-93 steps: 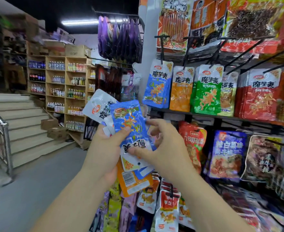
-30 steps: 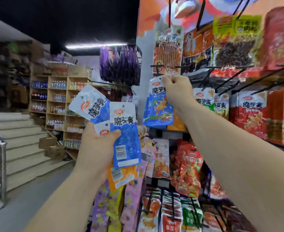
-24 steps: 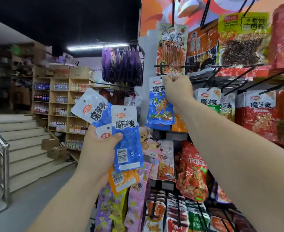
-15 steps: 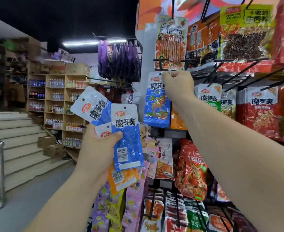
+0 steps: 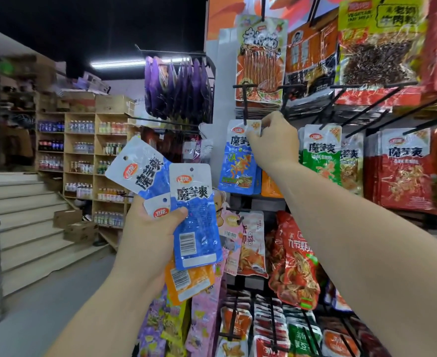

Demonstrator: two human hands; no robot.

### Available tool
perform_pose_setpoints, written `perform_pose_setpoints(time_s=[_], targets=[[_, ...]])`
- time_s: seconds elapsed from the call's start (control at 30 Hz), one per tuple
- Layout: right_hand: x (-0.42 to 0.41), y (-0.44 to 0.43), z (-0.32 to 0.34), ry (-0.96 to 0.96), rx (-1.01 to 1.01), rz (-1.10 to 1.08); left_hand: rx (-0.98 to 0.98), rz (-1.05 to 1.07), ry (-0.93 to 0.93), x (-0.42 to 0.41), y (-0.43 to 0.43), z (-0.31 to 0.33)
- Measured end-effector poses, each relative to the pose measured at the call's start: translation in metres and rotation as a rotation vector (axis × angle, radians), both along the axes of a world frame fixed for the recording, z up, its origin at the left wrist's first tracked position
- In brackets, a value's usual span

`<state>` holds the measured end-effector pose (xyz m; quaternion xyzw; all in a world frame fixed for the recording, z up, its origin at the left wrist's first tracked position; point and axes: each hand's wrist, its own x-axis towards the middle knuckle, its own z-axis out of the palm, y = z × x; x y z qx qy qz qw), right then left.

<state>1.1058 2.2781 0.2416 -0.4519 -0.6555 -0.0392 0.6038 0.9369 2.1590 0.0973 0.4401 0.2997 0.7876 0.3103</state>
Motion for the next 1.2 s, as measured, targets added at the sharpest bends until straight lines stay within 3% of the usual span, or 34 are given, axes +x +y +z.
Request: perform_pose_setpoints(time_s=[0.13,0.27,0.5,0.57,0.67,0.8,1.2], targets=[[0.004,-0.011,-0.022,-0.243,0.157,-0.017,-0.008,0.007,0.004,0.000,0.002,-0.005],[0.012,-0.011,-0.033,-0.573,0.112,-0.236,-0.021,0.004,0.008,0.003,0.004,-0.009],[0.014,-0.010,-0.037,-0.742,0.012,-0.392,-0.054,-0.057,0.001,0.006,0.001,-0.011],[0.014,-0.024,-0.041,-0.663,0.081,-0.303,-0.058,-0.071,0.009,0.006,-0.004,-0.014],[0.011,-0.061,-0.063,-0.363,0.151,0.034,-0.053,-0.100,0.007,0.004,-0.015,-0.025],[0.004,-0.106,-0.114,-0.092,-0.093,0.445,-0.004,-0.155,0.044,0.011,-0.033,-0.037],[0.023,-0.109,-0.148,0.408,-0.264,0.749,-0.066,0.007,0.148,0.024,-0.035,-0.037]])
